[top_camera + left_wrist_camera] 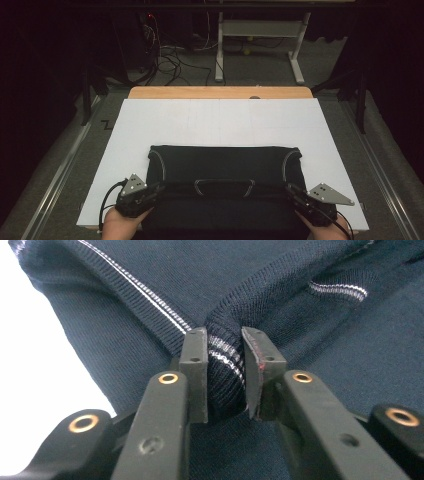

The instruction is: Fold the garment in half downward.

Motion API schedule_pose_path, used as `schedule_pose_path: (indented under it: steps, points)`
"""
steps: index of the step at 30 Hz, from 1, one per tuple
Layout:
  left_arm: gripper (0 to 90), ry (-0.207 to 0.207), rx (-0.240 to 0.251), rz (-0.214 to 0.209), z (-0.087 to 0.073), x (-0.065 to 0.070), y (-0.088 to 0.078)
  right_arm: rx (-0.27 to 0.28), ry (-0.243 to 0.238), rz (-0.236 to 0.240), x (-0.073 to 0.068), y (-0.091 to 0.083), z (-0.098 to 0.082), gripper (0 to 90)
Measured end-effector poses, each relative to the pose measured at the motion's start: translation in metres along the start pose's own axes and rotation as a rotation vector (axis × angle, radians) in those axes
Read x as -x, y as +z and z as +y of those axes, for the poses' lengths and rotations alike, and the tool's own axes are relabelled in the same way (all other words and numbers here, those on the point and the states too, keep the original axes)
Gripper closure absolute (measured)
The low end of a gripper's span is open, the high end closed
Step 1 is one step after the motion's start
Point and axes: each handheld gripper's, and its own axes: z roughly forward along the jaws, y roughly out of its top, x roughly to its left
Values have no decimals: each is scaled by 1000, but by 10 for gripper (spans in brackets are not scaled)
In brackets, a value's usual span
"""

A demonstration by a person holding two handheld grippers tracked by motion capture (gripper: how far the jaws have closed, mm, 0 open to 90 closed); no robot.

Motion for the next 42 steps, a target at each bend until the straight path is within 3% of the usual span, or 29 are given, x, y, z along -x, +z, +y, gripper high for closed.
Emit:
schedule_pose_path:
  steps: [4, 5, 6, 7, 13, 16, 20, 28, 36, 42]
  points:
    - [631, -10, 6, -1, 0, -1, -1, -15, 10, 9, 2, 2, -3, 751]
    - [564, -17, 11, -1, 0, -1, -2, -5, 35, 17, 3, 0, -2, 689]
    - [564, -26, 17, 0, 0, -3, -3, -5, 35, 17, 3, 0, -2, 689]
    - [495, -40, 29, 8, 1, -5, -5, 10, 64, 18, 5, -2, 0, 612]
    - [374, -80, 77, 61, 3, -10, -15, 90, 137, -6, 18, -15, 6, 520]
    - [340, -101, 108, 101, 3, -16, -26, 98, 144, -24, 22, -17, 7, 513]
    - [331, -135, 114, 109, 1, -30, -31, 104, 164, -47, 30, -16, 6, 496]
    - [331, -172, 76, 87, 14, -52, -13, 89, 185, -80, 47, -1, 16, 465]
    - [273, -222, 51, 90, 37, -76, 10, 36, 206, -87, 62, 24, 30, 407]
    - [190, -254, 19, 75, 57, -84, 34, 0, 217, -92, 69, 49, 46, 252]
